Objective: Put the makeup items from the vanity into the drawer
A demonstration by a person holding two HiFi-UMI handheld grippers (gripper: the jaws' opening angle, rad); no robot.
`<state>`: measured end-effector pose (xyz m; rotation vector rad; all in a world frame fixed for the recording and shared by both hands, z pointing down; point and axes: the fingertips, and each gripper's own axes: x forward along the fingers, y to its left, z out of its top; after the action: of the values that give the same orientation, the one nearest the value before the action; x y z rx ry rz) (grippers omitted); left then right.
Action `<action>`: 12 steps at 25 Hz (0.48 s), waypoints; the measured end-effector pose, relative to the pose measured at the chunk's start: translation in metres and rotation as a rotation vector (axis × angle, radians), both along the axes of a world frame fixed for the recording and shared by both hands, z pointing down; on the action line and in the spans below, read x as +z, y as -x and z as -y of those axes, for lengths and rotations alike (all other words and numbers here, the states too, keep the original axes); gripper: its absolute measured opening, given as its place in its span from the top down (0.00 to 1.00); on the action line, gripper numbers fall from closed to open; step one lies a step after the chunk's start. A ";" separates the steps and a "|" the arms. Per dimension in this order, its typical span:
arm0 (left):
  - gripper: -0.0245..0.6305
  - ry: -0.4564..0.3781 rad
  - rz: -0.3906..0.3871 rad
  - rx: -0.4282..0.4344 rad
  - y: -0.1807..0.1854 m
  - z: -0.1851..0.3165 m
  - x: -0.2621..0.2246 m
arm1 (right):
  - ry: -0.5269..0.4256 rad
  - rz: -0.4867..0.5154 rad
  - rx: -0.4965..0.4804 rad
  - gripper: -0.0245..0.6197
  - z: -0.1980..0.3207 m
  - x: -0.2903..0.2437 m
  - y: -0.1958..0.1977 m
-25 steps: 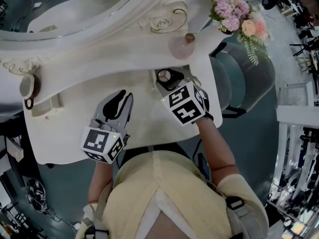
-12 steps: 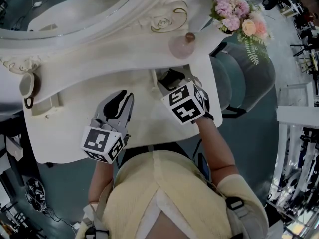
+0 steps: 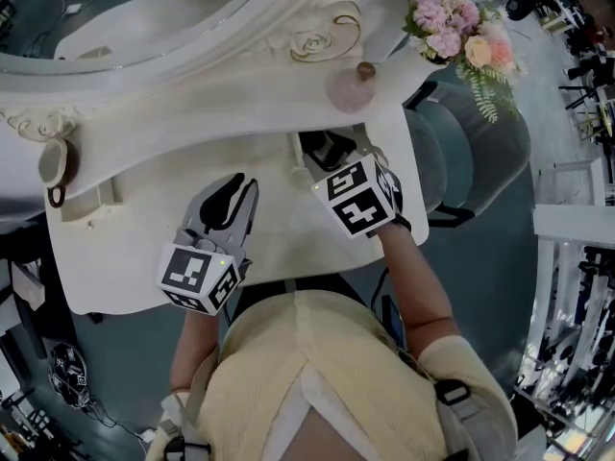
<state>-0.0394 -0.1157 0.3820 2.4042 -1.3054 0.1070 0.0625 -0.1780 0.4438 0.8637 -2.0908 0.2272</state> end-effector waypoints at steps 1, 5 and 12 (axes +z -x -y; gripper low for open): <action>0.85 0.000 -0.001 0.000 0.000 0.000 0.000 | 0.001 0.001 0.000 0.65 0.000 0.000 0.000; 0.85 -0.001 0.001 0.000 -0.001 -0.002 -0.001 | -0.002 0.006 0.003 0.65 -0.002 -0.001 -0.001; 0.85 -0.002 -0.002 -0.001 0.000 -0.004 -0.003 | -0.017 0.030 0.011 0.66 -0.003 -0.009 -0.001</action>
<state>-0.0395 -0.1117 0.3793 2.4047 -1.3069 0.1034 0.0636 -0.1751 0.4353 0.8874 -2.1188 0.2303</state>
